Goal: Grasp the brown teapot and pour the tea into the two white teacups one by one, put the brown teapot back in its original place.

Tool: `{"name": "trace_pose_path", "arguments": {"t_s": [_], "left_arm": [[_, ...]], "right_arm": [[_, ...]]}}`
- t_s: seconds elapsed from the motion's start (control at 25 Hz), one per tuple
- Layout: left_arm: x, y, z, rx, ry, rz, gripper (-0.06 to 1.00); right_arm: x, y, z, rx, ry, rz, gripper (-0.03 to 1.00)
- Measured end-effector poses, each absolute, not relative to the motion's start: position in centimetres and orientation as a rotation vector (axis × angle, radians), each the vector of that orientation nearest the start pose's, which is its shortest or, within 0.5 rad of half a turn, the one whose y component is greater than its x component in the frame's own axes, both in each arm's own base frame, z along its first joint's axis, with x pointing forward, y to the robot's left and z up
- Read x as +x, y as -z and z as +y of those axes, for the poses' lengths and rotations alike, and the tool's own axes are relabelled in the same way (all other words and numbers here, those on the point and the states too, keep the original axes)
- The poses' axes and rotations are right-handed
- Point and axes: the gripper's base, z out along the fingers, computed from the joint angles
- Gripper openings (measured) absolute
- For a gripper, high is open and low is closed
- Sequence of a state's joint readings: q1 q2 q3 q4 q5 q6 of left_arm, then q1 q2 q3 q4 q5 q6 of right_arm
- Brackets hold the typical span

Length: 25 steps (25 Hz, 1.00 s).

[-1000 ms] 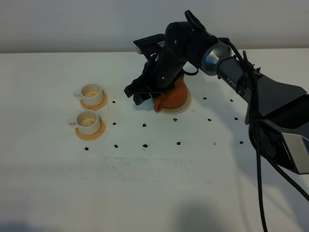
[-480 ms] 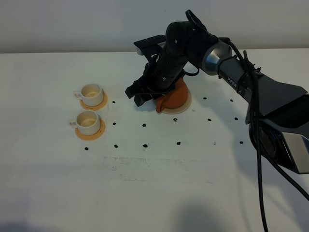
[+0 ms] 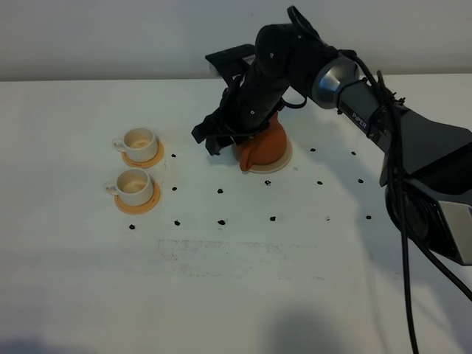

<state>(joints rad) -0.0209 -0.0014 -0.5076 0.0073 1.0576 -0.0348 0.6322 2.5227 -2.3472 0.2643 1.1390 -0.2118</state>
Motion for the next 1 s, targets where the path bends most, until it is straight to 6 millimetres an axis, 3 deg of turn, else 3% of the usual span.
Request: {"name": "trace_pose_path", "arguments": {"t_s": [0.24, 0.44, 0.72, 1.0], "left_arm": [[-0.6, -28.0, 0.1, -0.014, 0.026, 2.032, 0.45], [-0.6, -28.0, 0.1, -0.014, 0.026, 2.032, 0.45], [-0.6, -28.0, 0.1, -0.014, 0.026, 2.032, 0.45], [-0.6, -28.0, 0.1, -0.014, 0.026, 2.032, 0.45]], "right_arm": [[40.5, -20.8, 34.4, -1.088, -0.492, 2.538, 0.49], [39.9, -24.3, 34.1, -1.07, -0.506, 2.472, 0.49], [39.7, -24.6, 33.7, -1.046, -0.478, 2.483, 0.49], [38.0, -26.4, 31.8, -1.019, -0.415, 2.497, 0.49]]}}
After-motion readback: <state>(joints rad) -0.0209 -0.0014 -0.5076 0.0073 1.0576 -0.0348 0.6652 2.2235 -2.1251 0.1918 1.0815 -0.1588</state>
